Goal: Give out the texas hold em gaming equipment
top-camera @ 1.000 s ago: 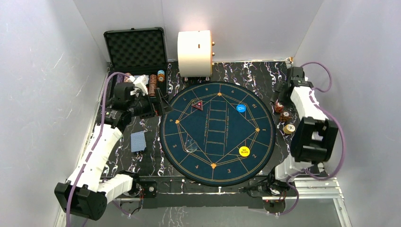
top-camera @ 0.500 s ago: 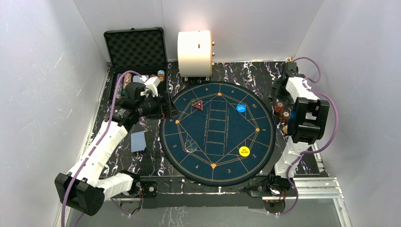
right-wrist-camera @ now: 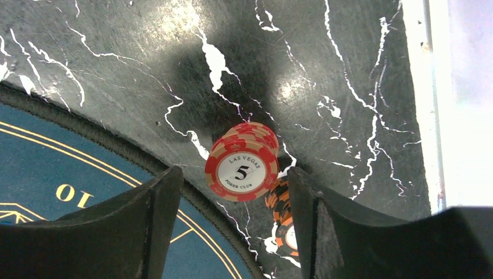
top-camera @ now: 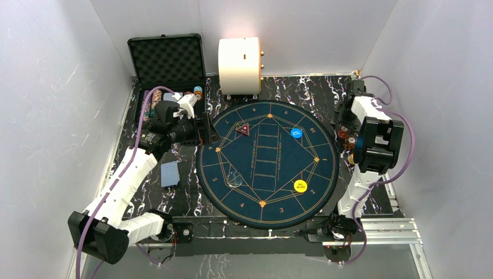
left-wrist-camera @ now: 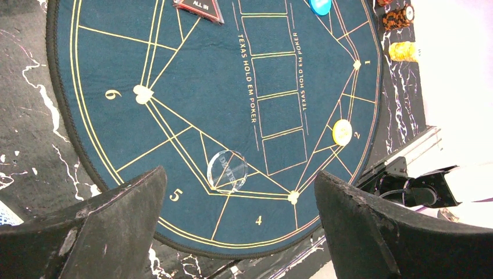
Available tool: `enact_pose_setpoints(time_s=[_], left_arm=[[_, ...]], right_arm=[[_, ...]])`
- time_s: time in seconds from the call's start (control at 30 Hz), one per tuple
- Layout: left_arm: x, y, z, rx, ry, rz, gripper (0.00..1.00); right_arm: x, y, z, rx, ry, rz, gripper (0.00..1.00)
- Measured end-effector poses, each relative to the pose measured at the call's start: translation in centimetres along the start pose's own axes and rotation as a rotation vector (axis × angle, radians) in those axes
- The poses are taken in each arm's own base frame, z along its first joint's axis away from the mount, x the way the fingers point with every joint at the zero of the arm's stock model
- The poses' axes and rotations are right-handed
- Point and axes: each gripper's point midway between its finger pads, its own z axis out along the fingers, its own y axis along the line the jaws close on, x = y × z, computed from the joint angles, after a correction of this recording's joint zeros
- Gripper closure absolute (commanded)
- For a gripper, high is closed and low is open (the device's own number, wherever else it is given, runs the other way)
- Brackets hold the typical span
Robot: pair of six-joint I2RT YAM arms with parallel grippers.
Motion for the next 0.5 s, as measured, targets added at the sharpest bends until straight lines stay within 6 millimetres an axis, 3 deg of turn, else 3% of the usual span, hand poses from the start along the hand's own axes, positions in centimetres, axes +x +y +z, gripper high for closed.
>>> enact_pose_setpoints(time_s=[0.33,0.5], left_arm=[[0.0,0.0,0.0,-0.001,0.0,0.0,0.02],[0.0,0.0,0.0,-0.001,-0.001,0.001,0.01]], right_arm=[[0.9,-0.2,1.2,0.012,0.038,-0.003,0.37],[0.8,-0.4,1.2,0.019,0.036,0.003,0.35]])
